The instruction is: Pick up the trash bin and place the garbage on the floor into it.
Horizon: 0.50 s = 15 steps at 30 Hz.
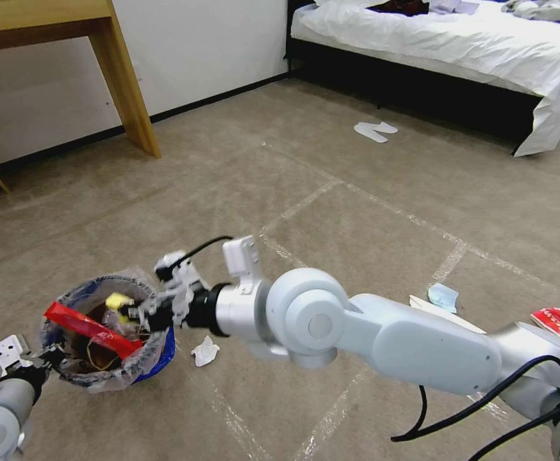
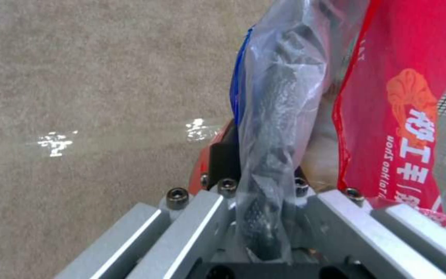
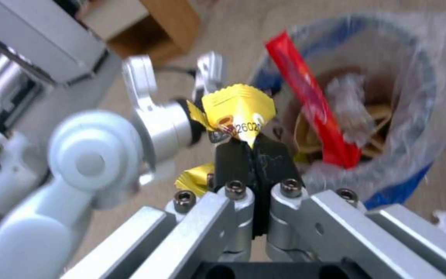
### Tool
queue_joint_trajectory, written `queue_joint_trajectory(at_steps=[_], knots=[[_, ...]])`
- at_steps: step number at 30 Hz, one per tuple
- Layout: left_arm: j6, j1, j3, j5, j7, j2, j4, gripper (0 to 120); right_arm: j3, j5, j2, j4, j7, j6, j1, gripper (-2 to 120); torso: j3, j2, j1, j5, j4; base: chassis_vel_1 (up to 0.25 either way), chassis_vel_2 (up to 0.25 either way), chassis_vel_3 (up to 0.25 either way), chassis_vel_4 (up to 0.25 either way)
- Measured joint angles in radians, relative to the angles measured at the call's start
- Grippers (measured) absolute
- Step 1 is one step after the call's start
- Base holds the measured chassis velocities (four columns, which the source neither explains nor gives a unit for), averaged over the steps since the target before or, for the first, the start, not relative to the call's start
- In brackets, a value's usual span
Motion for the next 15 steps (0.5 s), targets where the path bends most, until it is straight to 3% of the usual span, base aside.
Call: queue_joint_trajectory(at_steps=[8, 15], knots=[[-0.001, 0.001, -0.004, 0.004, 0.000, -0.002, 0.000, 0, -0.040, 0.007, 0.058, -0.030, 0.038, -0.038, 0.009, 0, 0.000, 0.000, 0.000, 0.0000, 0.0001, 0.000, 0.000, 0.000, 0.000], [-0.002, -0.003, -0.003, 0.012, 0.000, -0.009, 0.002, 0, -0.044, 0.019, 0.061, -0.020, 0.052, -0.061, 0.017, 0, 0.000, 0.000, 0.000, 0.0001, 0.0000, 0.000, 0.000, 0.000, 0.000]])
